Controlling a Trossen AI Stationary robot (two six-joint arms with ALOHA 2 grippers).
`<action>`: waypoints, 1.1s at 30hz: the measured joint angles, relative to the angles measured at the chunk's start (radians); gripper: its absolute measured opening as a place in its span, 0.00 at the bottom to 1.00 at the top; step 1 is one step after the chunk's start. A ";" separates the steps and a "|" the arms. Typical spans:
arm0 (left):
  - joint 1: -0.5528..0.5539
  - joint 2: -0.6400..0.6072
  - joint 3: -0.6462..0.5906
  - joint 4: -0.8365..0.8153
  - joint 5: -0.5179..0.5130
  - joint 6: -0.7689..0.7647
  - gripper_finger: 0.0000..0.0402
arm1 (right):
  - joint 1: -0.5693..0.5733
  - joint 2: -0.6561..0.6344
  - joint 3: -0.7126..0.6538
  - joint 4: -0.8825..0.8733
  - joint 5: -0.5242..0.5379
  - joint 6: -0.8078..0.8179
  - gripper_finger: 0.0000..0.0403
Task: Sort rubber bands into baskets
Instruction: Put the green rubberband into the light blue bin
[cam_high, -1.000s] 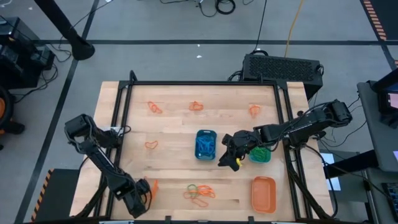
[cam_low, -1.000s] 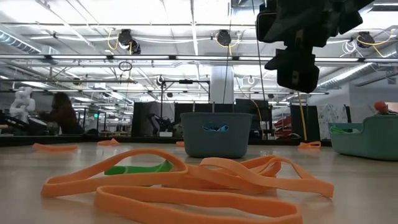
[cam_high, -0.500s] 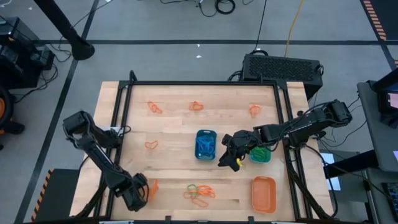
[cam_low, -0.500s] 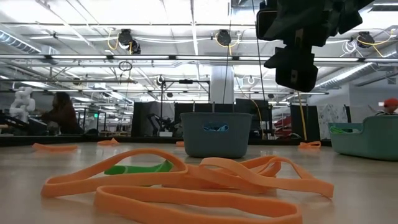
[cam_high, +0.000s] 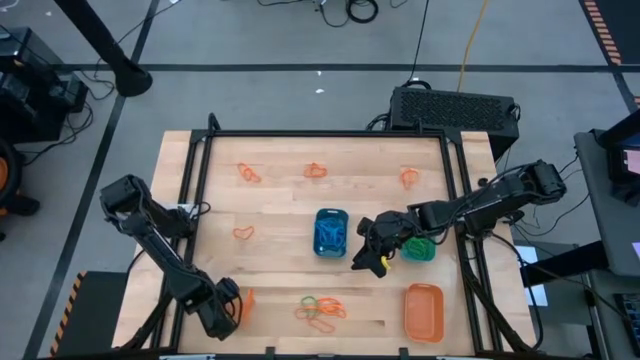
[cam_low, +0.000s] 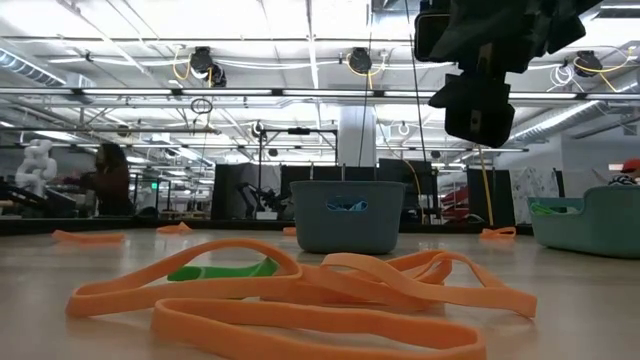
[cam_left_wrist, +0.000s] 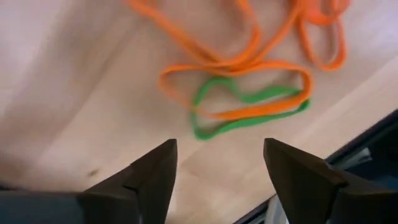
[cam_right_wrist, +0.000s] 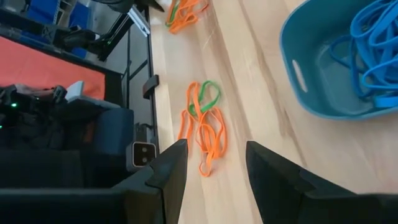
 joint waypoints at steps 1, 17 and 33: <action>0.002 0.012 0.000 0.012 0.000 0.010 0.62 | 0.003 0.000 0.000 -0.001 0.000 0.000 0.38; 0.011 0.067 0.001 0.106 0.012 0.015 0.62 | 0.028 0.000 0.000 -0.005 -0.002 0.021 0.38; 0.009 0.104 0.005 0.034 -0.008 0.051 0.14 | 0.028 0.000 0.000 -0.006 -0.001 0.020 0.38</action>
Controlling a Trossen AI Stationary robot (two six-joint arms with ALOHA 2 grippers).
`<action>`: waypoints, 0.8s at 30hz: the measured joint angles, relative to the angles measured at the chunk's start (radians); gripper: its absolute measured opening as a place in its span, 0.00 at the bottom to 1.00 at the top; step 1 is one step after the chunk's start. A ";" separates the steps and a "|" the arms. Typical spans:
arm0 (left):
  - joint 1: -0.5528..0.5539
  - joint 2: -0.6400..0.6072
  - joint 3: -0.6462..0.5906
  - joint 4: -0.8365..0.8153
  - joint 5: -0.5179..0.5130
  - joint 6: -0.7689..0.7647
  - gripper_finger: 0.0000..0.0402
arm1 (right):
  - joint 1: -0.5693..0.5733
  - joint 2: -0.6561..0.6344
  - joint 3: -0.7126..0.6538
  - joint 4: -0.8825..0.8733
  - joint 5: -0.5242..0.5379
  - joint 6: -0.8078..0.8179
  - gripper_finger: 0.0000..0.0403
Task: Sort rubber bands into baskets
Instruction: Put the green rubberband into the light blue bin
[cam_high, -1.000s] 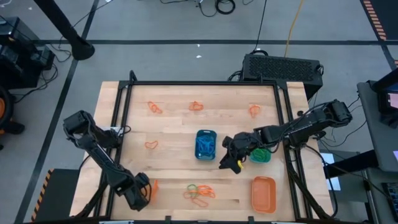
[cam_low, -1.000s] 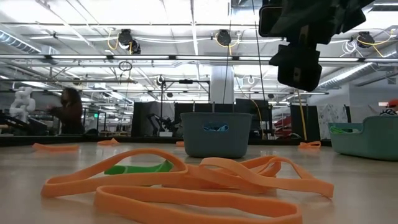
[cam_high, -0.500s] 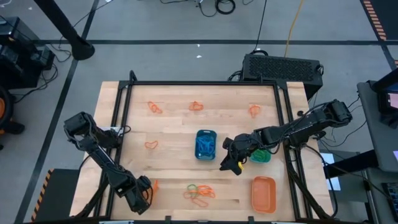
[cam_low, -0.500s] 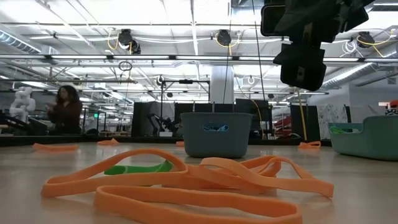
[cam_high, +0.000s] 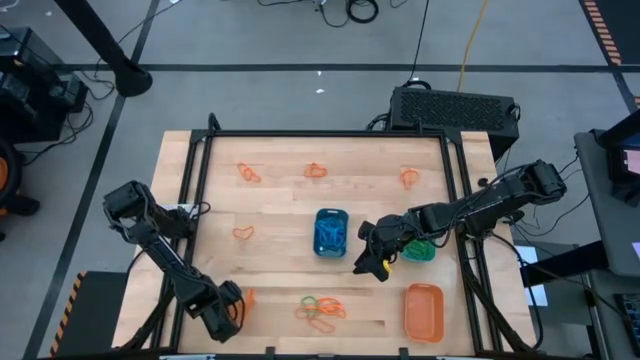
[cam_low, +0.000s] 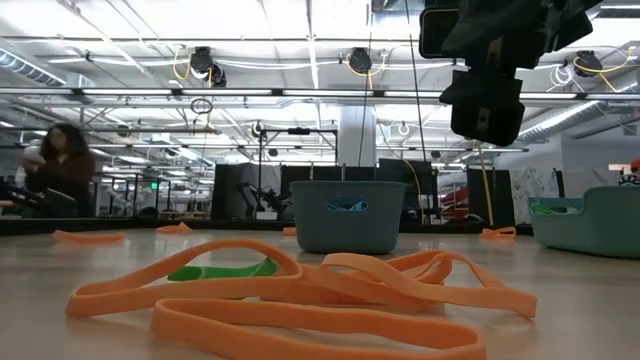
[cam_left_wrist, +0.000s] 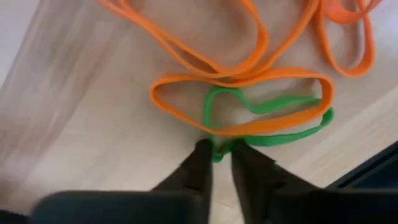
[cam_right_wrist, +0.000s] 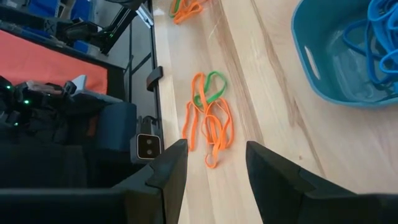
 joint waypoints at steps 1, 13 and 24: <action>0.000 0.000 0.000 0.002 -0.001 0.011 0.09 | 0.000 0.000 0.000 0.000 0.000 0.000 0.38; 0.033 -0.093 -0.006 -0.095 0.061 0.070 0.01 | 0.003 0.000 0.000 0.000 -0.004 0.006 0.38; 0.180 -0.282 0.031 -0.263 0.063 0.210 0.00 | 0.002 0.000 0.000 0.008 -0.003 0.008 0.38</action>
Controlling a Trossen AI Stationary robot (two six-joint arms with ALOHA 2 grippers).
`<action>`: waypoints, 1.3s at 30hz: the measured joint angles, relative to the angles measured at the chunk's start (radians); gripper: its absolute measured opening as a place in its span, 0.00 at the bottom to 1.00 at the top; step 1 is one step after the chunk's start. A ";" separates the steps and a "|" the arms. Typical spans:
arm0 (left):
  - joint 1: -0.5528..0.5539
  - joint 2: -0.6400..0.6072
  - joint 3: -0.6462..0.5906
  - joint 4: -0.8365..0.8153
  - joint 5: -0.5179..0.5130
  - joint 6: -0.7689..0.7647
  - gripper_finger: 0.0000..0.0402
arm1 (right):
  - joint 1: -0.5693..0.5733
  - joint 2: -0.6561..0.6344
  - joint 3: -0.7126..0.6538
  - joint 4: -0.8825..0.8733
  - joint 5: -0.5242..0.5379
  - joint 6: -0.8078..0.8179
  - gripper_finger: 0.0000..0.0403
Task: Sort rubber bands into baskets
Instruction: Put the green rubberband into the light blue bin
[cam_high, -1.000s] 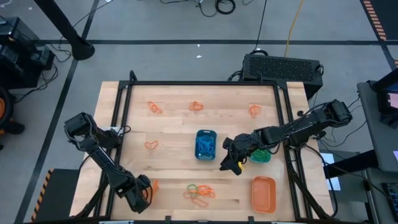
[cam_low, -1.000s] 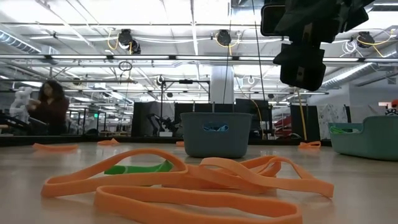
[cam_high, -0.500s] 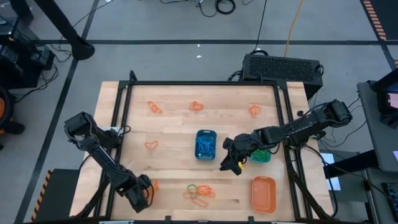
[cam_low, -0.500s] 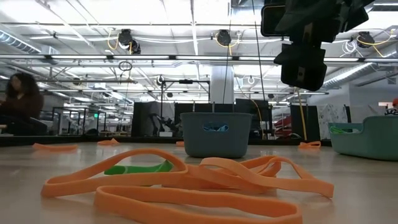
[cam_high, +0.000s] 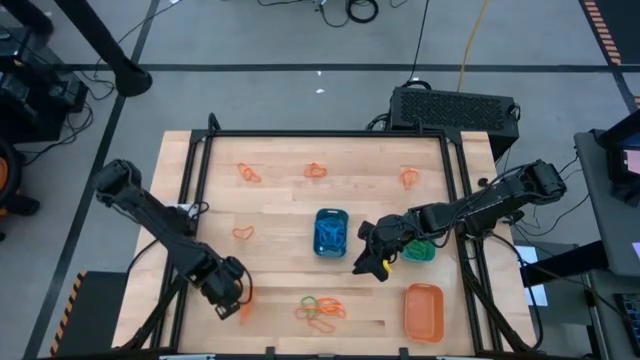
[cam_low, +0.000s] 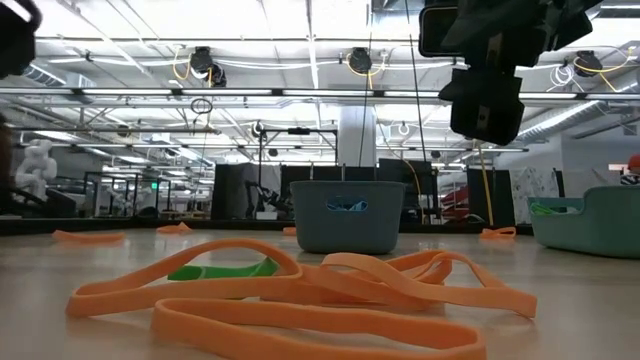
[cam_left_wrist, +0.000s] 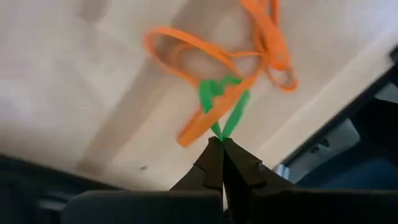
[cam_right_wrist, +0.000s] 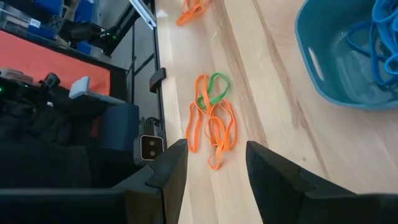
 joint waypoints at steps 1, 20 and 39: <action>0.011 -0.010 0.002 -0.017 0.001 0.017 0.00 | 0.000 0.000 0.000 0.004 0.000 0.000 0.38; 0.117 -0.045 0.000 -0.073 0.318 0.208 0.00 | -0.002 -0.001 0.000 0.112 0.004 0.003 0.38; 0.118 -0.120 0.001 -0.126 0.341 0.332 0.00 | -0.011 0.000 0.000 0.179 0.007 0.019 0.38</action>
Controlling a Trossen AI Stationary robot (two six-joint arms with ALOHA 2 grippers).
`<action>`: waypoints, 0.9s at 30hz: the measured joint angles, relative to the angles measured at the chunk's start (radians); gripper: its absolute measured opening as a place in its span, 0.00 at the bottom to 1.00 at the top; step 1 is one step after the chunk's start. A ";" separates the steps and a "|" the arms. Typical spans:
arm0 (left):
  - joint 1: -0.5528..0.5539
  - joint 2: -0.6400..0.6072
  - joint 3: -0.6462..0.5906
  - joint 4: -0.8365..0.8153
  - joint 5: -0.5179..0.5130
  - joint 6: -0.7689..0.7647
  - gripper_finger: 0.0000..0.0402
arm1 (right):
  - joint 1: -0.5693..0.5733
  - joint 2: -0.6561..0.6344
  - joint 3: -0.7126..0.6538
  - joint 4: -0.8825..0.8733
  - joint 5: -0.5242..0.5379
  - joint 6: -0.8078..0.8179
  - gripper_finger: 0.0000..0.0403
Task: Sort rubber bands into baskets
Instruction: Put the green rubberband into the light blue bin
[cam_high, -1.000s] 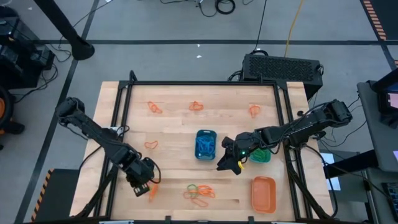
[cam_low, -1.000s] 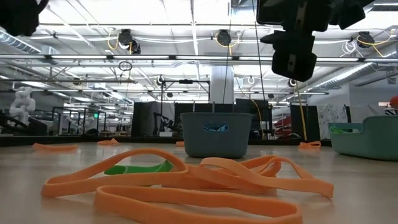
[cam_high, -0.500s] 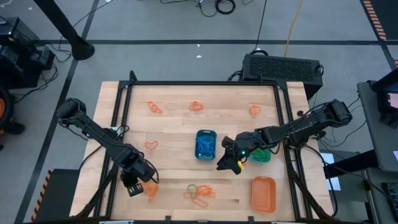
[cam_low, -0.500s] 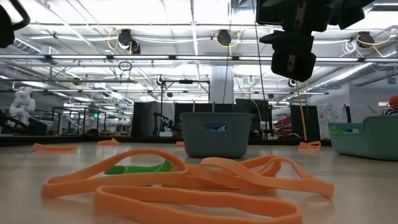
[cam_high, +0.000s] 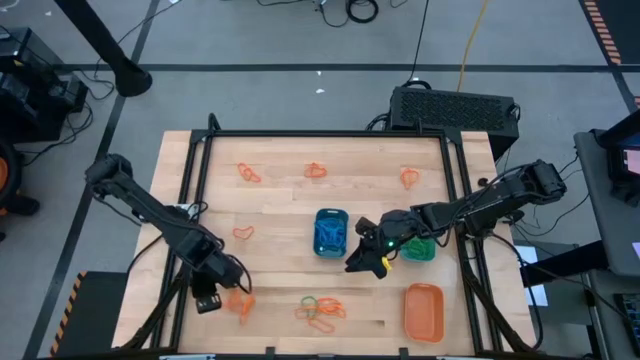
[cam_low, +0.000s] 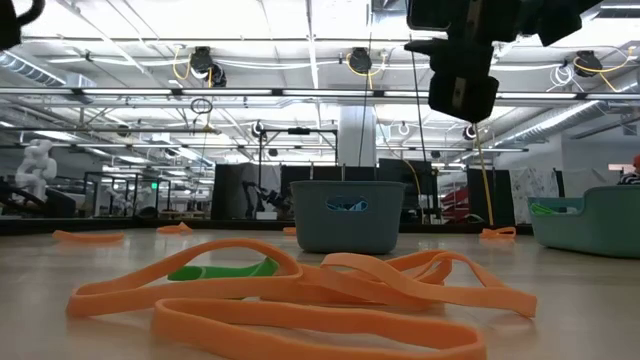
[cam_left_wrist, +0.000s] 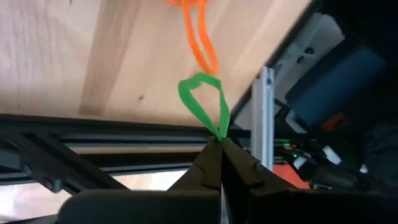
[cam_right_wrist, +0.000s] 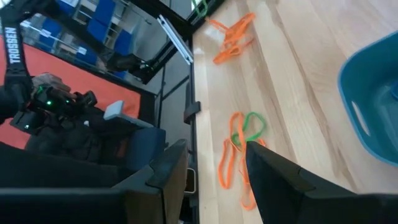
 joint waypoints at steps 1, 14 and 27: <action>0.000 -0.017 0.000 0.000 -0.004 0.000 0.00 | 0.000 0.000 0.000 0.006 0.000 0.001 0.38; 0.083 -0.172 0.001 0.242 -0.586 0.084 0.00 | -0.036 0.000 0.000 0.134 0.038 0.014 0.38; 0.280 -0.047 0.002 0.825 -0.889 0.400 0.00 | -0.067 0.000 0.026 0.198 0.159 -0.016 0.43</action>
